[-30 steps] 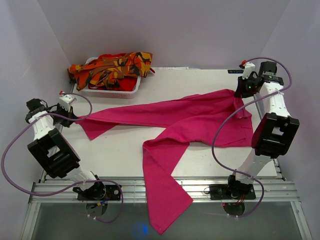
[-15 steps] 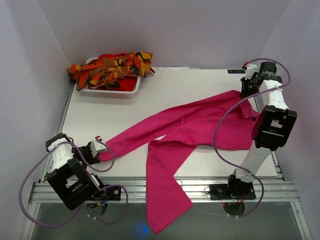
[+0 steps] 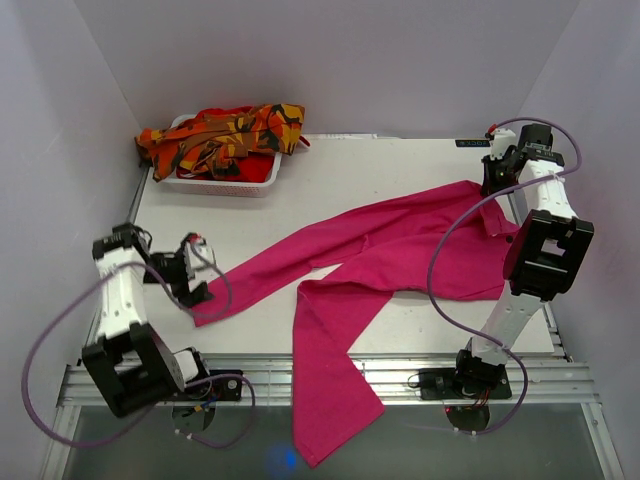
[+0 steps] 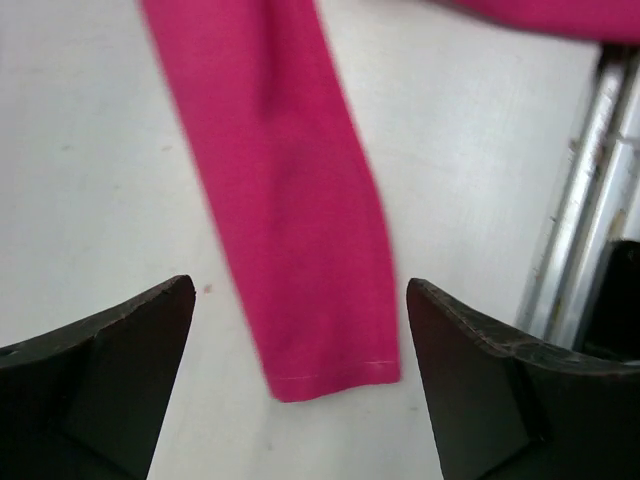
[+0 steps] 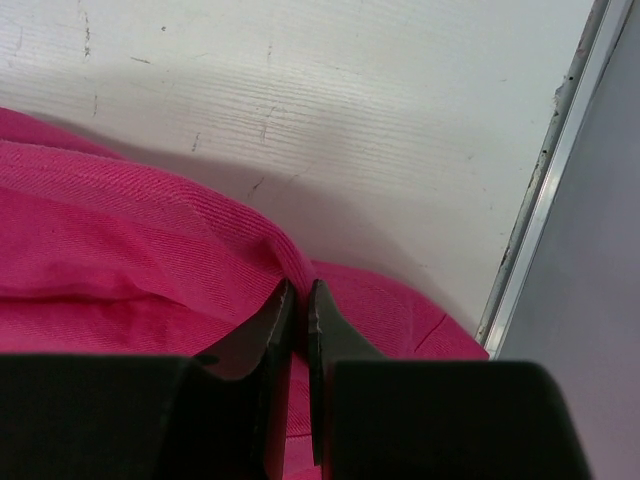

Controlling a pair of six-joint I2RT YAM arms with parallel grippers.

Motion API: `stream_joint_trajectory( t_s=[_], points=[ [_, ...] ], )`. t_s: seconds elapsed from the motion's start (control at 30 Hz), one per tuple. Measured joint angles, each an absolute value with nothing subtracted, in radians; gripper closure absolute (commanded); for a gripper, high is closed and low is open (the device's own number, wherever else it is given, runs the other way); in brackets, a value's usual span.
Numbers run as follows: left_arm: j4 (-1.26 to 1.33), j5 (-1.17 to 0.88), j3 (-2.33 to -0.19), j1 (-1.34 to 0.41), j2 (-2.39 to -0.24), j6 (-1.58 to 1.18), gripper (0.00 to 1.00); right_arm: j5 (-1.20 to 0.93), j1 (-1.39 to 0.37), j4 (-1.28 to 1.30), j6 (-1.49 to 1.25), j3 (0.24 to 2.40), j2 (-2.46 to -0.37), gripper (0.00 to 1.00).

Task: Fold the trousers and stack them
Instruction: Flatten the trousers out

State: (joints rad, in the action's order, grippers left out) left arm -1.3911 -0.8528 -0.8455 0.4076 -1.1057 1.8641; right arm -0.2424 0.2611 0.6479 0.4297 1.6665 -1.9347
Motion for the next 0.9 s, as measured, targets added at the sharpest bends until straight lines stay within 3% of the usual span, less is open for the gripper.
stream_joint_trajectory(
  t_s=[0.2,0.33,0.5,0.57,0.67,0.7,0.73,0.8,0.9],
  points=[
    [-1.324,-0.907,-1.285,0.408,-1.673,1.462,0.02,-0.249,0.261,0.651,0.428,1.673,-1.937,0.92],
    [-1.29,-0.841,-1.298,0.405,-1.863,1.299,0.02,-0.251,0.261,0.652,0.427,1.676,-1.937,0.92],
    [-1.27,-0.738,-1.211,0.332,-1.868,1.211,0.04,-0.252,0.261,0.652,0.428,1.676,-1.937,0.92],
    [-1.241,-0.703,-1.172,0.295,-1.869,1.175,0.14,-0.253,0.261,0.653,0.428,1.676,-1.937,0.92],
    [-1.203,-0.68,-1.15,0.25,-1.867,1.11,0.4,-0.253,0.261,0.654,0.429,1.676,-1.937,0.92],
    [-1.186,-0.667,-1.15,0.237,-1.868,1.089,0.52,-0.253,0.261,0.654,0.429,1.676,-1.937,0.92],
    [-1.167,-0.653,-1.15,0.222,-1.869,1.068,0.76,-0.253,0.261,0.656,0.429,1.678,-1.937,0.92],
    [-1.123,-0.624,-1.156,0.205,-1.876,1.031,0.99,-0.252,0.261,0.656,0.431,1.679,-1.937,0.92],
    [-1.074,-0.606,-1.201,0.191,-1.875,0.98,1.0,-0.242,0.262,0.657,0.439,1.679,-1.937,0.92]
  ],
)
